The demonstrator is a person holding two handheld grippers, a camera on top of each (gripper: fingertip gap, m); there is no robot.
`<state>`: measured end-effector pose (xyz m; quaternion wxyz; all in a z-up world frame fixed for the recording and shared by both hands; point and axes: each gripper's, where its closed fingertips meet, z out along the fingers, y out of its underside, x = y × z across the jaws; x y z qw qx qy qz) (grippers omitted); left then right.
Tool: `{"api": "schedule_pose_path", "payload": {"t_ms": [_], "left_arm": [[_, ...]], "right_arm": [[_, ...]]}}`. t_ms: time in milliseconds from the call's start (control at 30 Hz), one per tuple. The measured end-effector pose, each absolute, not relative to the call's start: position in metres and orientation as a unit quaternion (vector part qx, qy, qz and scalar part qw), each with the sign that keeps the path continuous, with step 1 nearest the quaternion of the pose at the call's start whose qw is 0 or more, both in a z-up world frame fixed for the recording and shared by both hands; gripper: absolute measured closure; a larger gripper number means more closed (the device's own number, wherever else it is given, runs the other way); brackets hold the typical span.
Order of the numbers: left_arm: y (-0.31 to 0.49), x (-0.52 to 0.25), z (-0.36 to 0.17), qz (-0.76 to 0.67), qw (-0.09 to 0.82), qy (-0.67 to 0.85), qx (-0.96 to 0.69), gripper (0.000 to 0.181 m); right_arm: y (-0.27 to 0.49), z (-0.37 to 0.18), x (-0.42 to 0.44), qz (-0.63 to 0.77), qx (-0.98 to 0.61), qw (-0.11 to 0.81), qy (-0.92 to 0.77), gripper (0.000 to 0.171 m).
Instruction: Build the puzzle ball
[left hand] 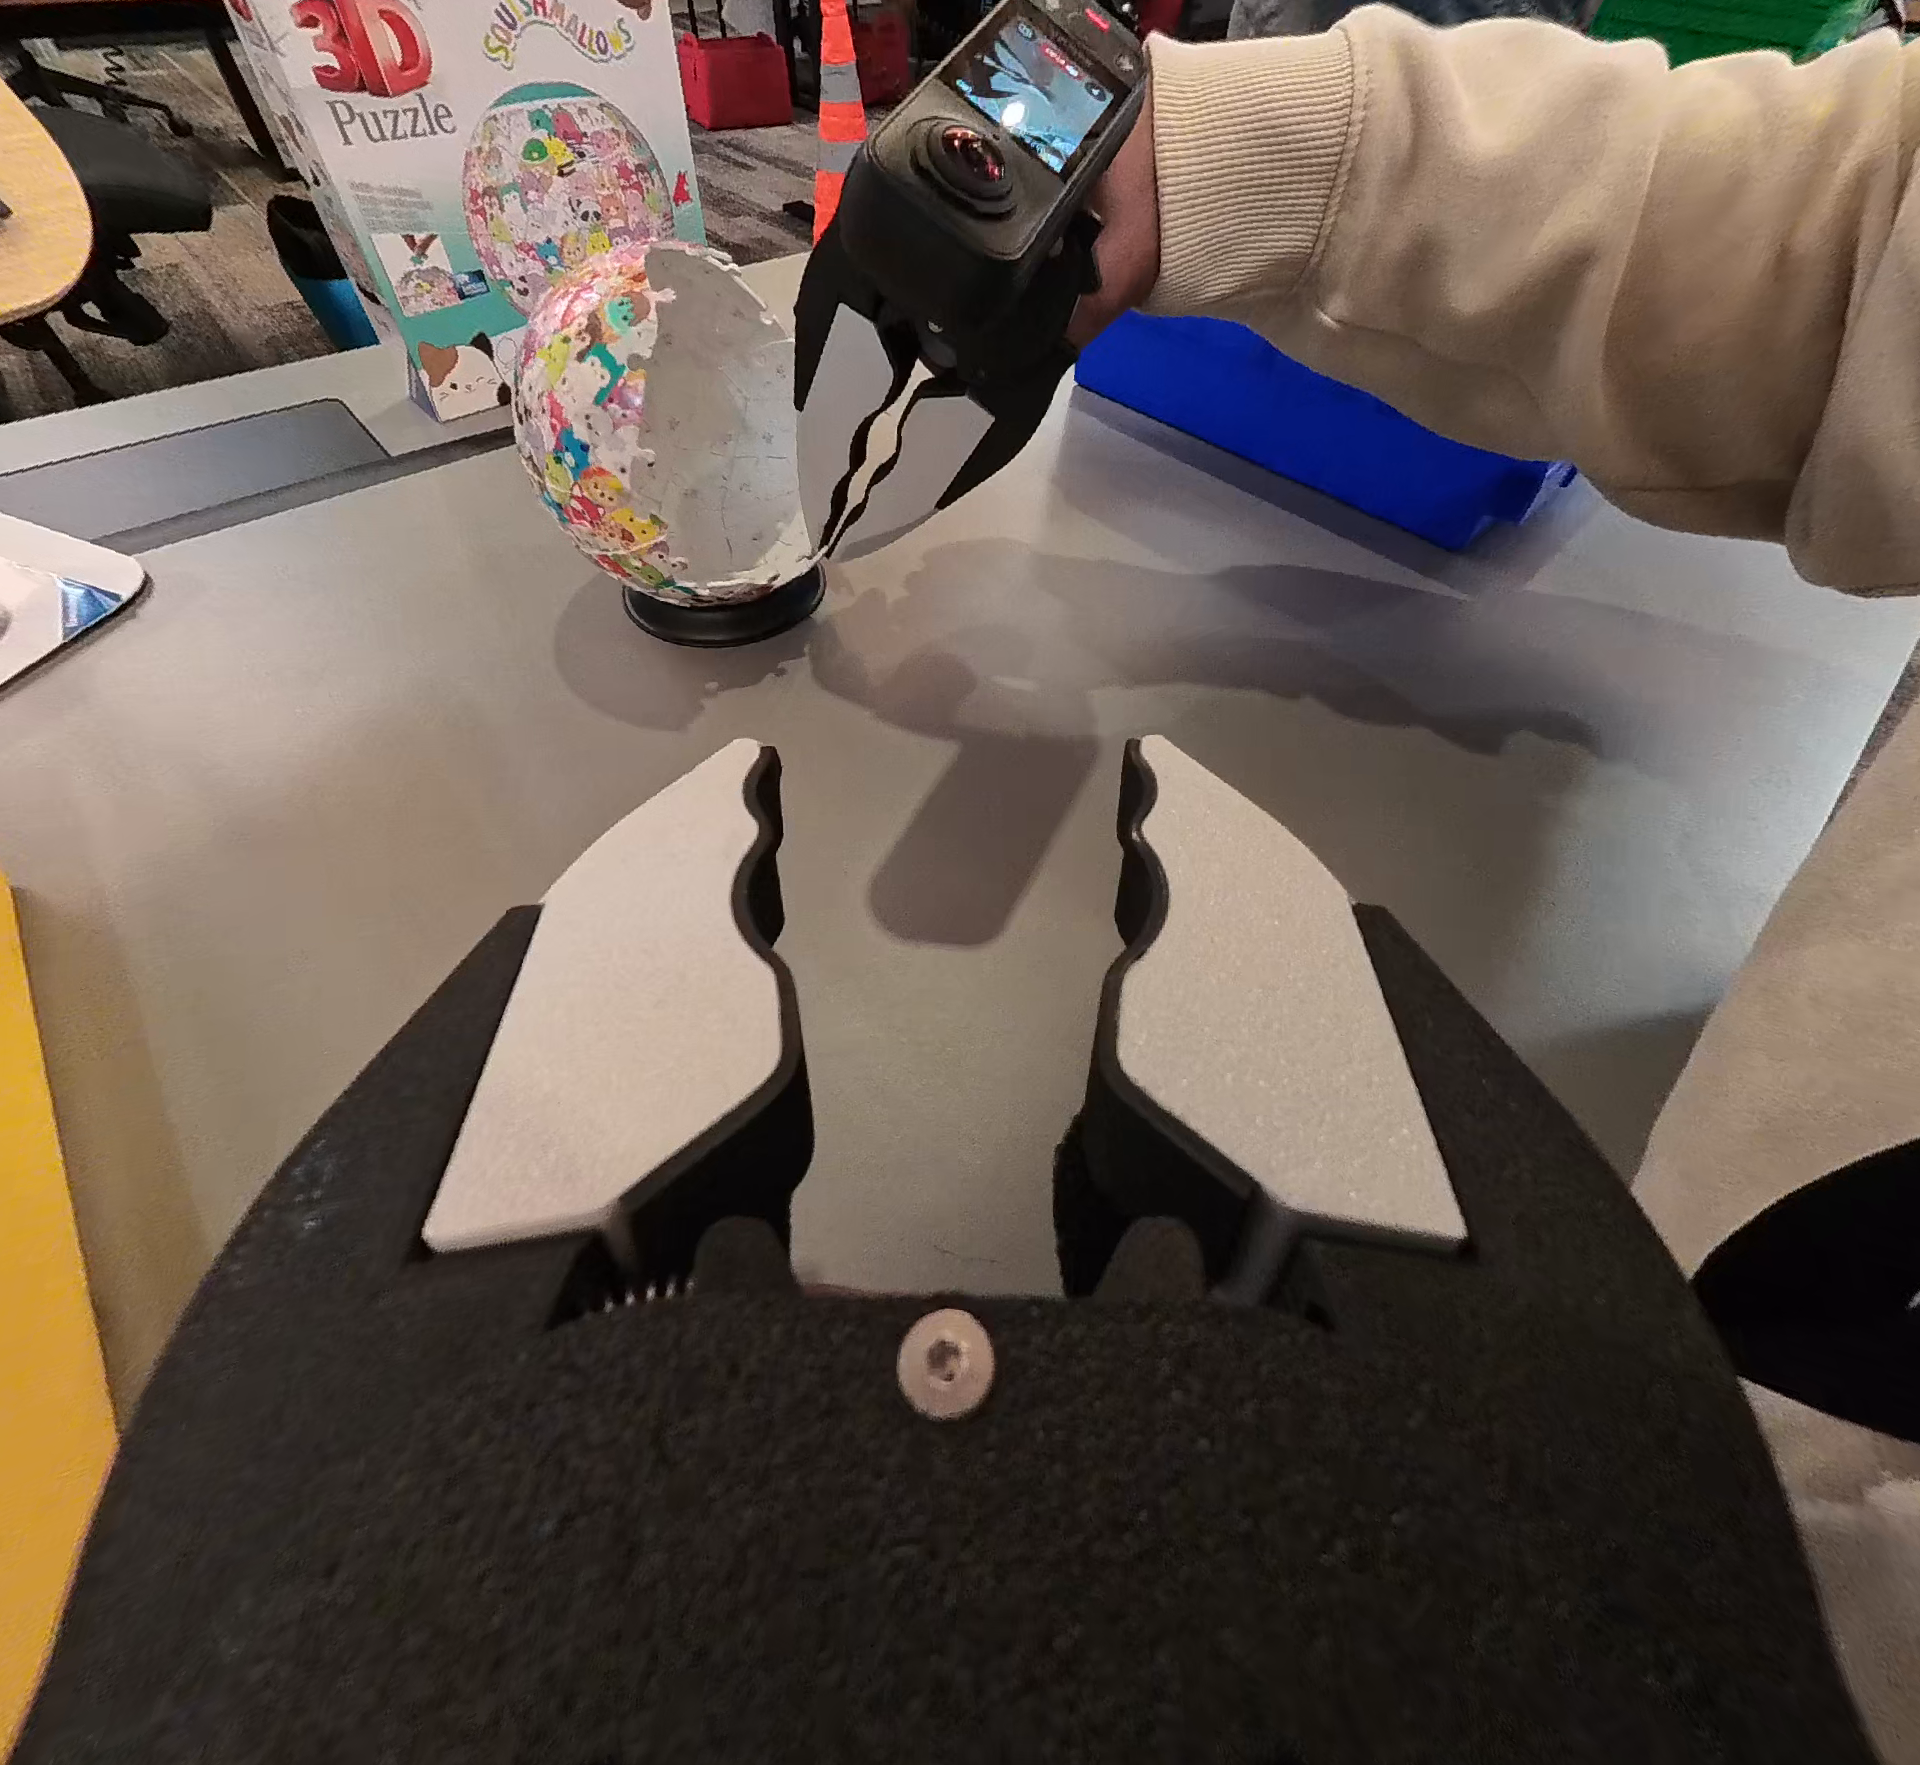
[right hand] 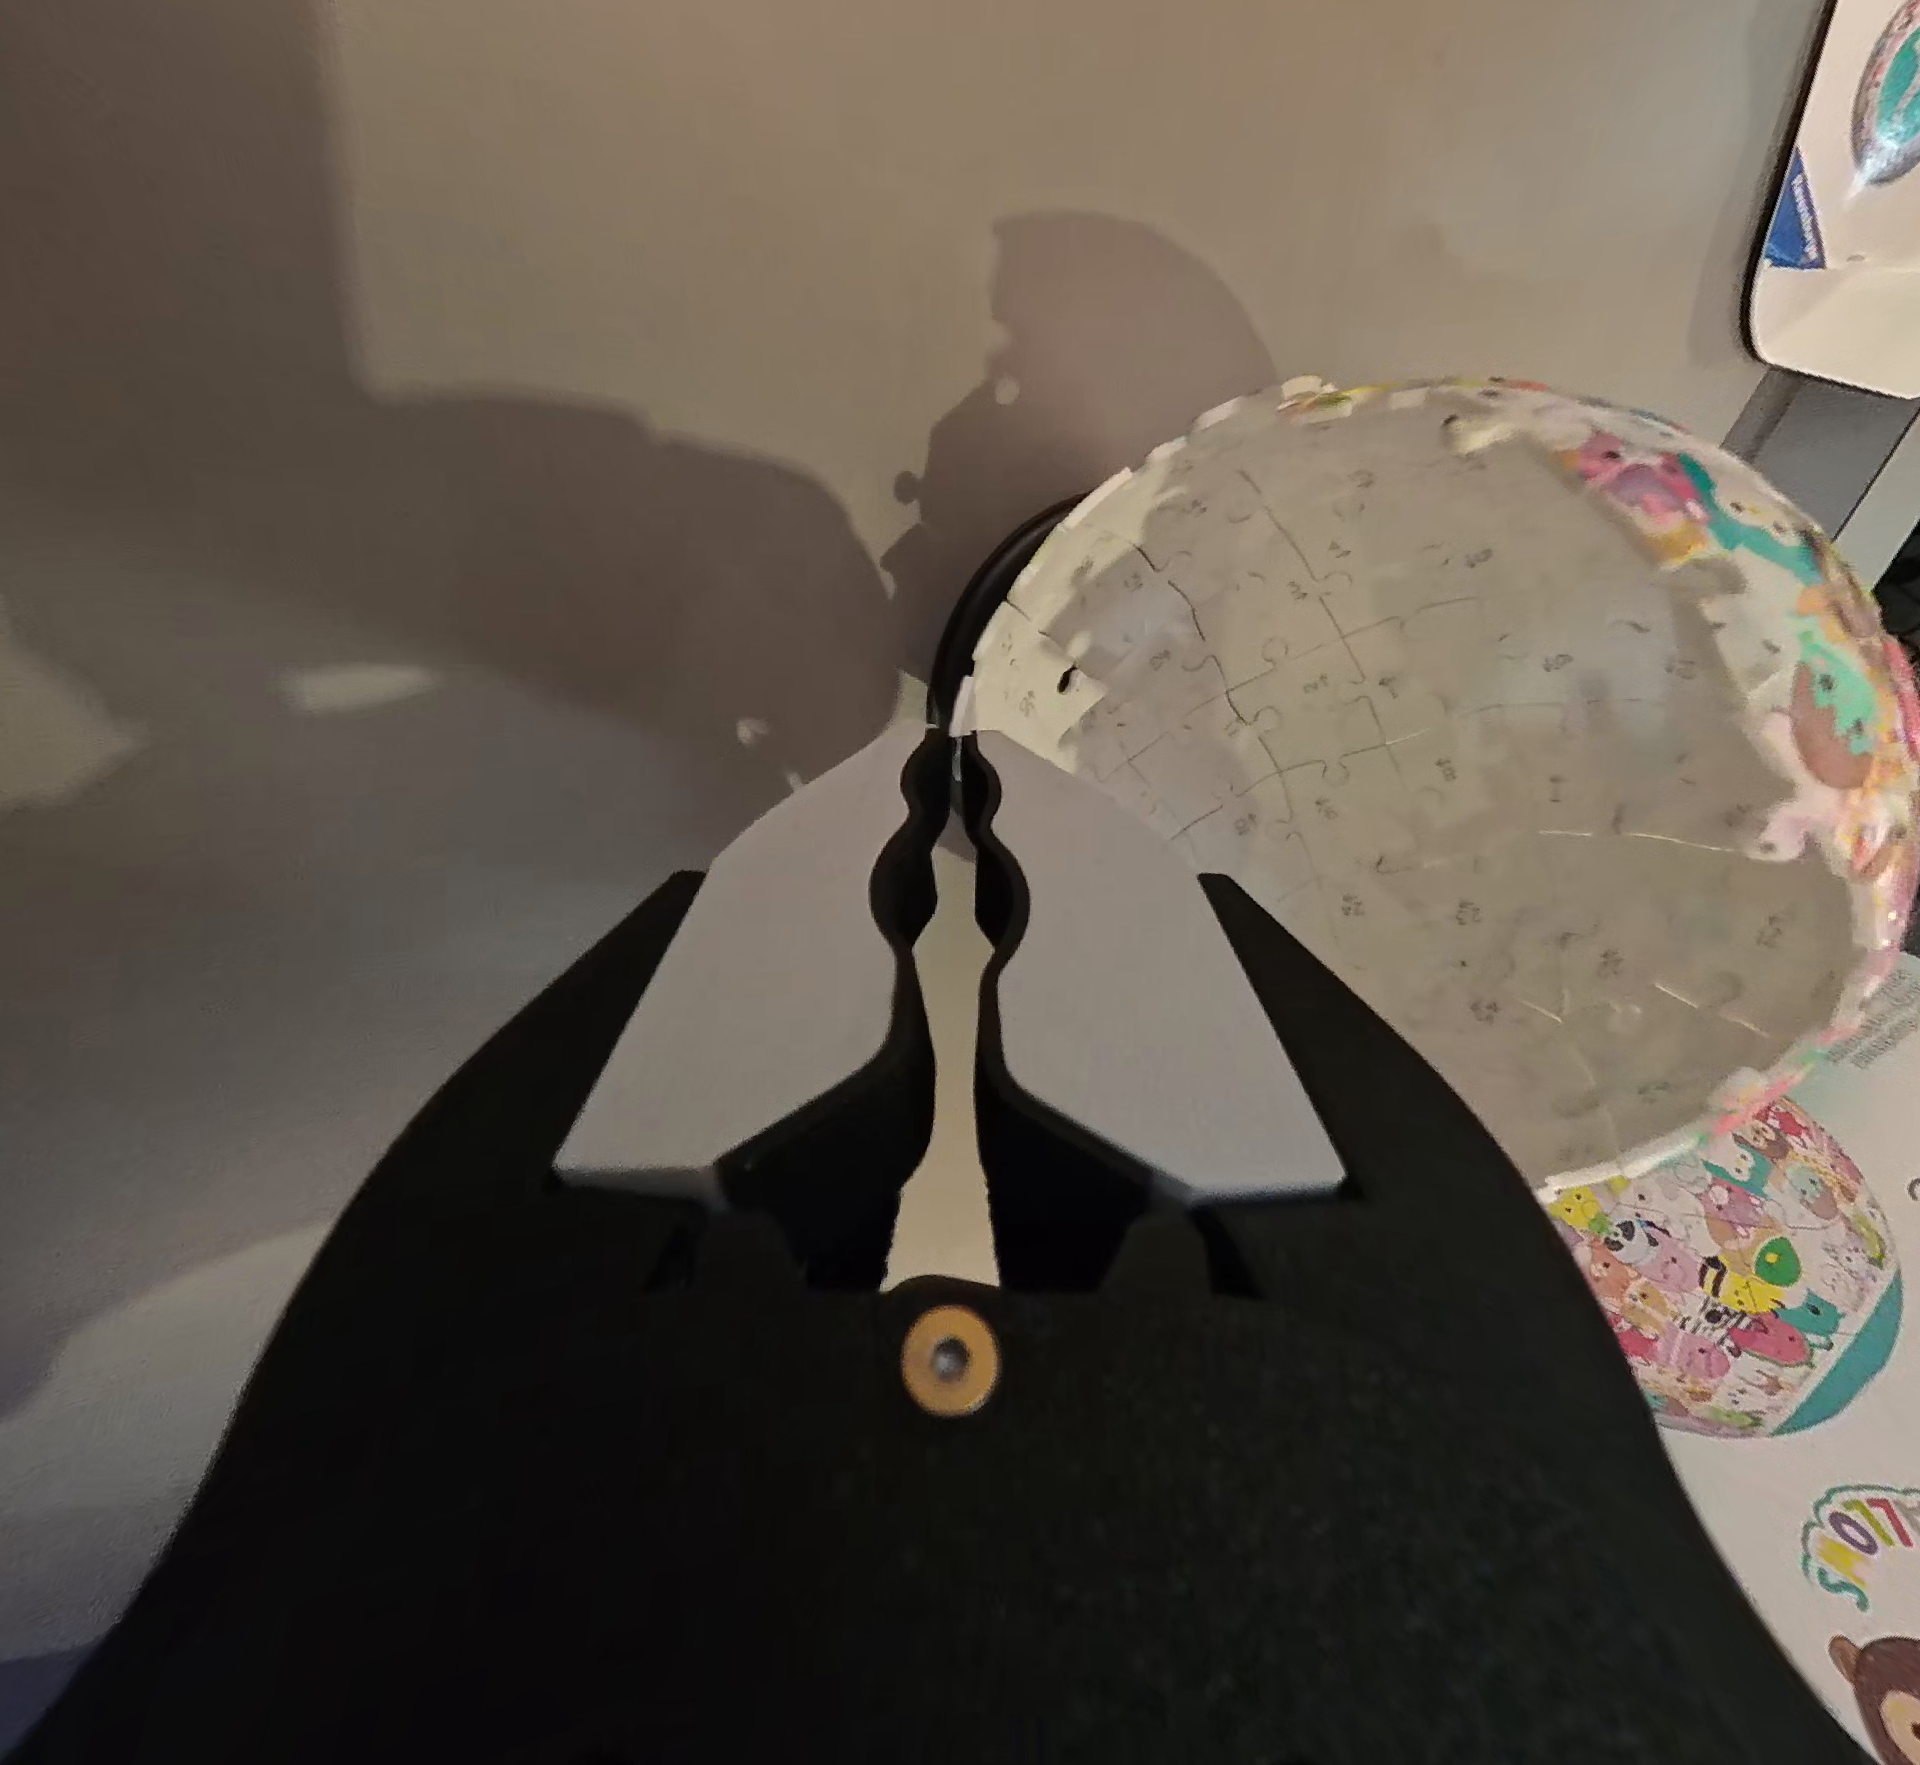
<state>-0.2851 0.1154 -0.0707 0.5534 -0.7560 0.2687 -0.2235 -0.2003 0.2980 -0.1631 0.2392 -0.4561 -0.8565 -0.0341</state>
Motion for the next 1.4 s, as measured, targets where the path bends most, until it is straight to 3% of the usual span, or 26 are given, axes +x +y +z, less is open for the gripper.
{"api": "schedule_pose_path", "payload": {"t_ms": [300, 433, 667, 900, 1100, 1400], "left_arm": [[0.115, -0.285, -0.07, -0.224, 0.554, 0.27, -0.755, 0.119], [0.115, -0.285, -0.07, -0.224, 0.553, 0.27, -0.756, 0.119], [0.115, -0.285, -0.071, -0.227, 0.552, 0.269, -0.756, 0.119], [0.113, -0.285, -0.07, -0.225, 0.554, 0.27, -0.754, 0.119], [0.115, -0.286, -0.068, -0.231, 0.557, 0.266, -0.752, 0.119], [0.111, -0.288, -0.066, -0.234, 0.56, 0.264, -0.749, 0.119]], "right_arm": [[0.299, -0.162, -0.199, -0.039, -0.449, 0.233, -0.862, 0.166], [0.297, -0.161, -0.198, -0.036, -0.452, 0.234, -0.86, 0.155], [0.282, -0.168, -0.197, -0.007, -0.565, 0.212, -0.798, 0.083], [0.28, -0.184, -0.211, 0.012, -0.616, 0.183, -0.766, 0.078], [0.267, -0.167, -0.218, 0.042, -0.622, 0.145, -0.768, 0.087], [0.281, -0.186, -0.214, -0.025, -0.63, 0.102, -0.77, 0.081]]}}
